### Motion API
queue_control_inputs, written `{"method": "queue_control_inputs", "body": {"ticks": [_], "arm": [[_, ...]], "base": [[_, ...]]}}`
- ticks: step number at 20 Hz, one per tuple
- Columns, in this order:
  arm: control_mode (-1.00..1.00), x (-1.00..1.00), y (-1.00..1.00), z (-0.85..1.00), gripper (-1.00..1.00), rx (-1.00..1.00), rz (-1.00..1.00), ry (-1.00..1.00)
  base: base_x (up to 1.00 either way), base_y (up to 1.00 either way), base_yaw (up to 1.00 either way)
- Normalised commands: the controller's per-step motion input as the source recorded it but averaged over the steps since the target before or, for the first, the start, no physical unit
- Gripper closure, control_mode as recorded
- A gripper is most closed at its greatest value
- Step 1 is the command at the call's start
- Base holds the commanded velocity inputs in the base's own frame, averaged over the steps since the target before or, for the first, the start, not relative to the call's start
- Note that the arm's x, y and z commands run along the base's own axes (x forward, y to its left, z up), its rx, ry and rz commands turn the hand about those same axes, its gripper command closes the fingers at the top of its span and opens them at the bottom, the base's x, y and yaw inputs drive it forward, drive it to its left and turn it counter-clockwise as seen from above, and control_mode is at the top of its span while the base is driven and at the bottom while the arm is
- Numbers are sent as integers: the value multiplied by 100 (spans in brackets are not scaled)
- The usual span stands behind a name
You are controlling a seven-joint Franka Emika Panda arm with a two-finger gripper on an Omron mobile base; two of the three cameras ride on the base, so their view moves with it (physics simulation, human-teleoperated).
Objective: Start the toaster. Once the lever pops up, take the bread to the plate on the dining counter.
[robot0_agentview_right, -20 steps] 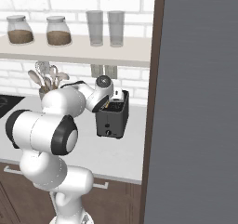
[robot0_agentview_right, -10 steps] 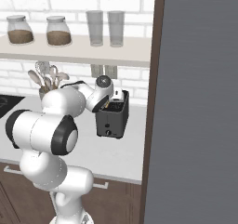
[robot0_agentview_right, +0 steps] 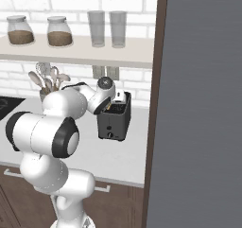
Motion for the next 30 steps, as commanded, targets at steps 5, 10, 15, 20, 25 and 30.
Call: {"method": "queue_control_inputs", "body": {"ticks": [5, 10, 15, 20, 25, 30], "arm": [[-100, 0, 0, 0, -100, 0, 0, 0], [-100, 0, 0, 0, -100, 0, 0, 0], [-100, 0, 0, 0, -100, 0, 0, 0], [-100, 0, 0, 0, -100, 0, 0, 0], [-100, 0, 0, 0, -100, 0, 0, 0], [-100, 0, 0, 0, -100, 0, 0, 0]], "base": [[0, 0, 0], [0, 0, 0], [0, 0, 0], [0, 0, 0], [0, 0, 0], [0, 0, 0]]}}
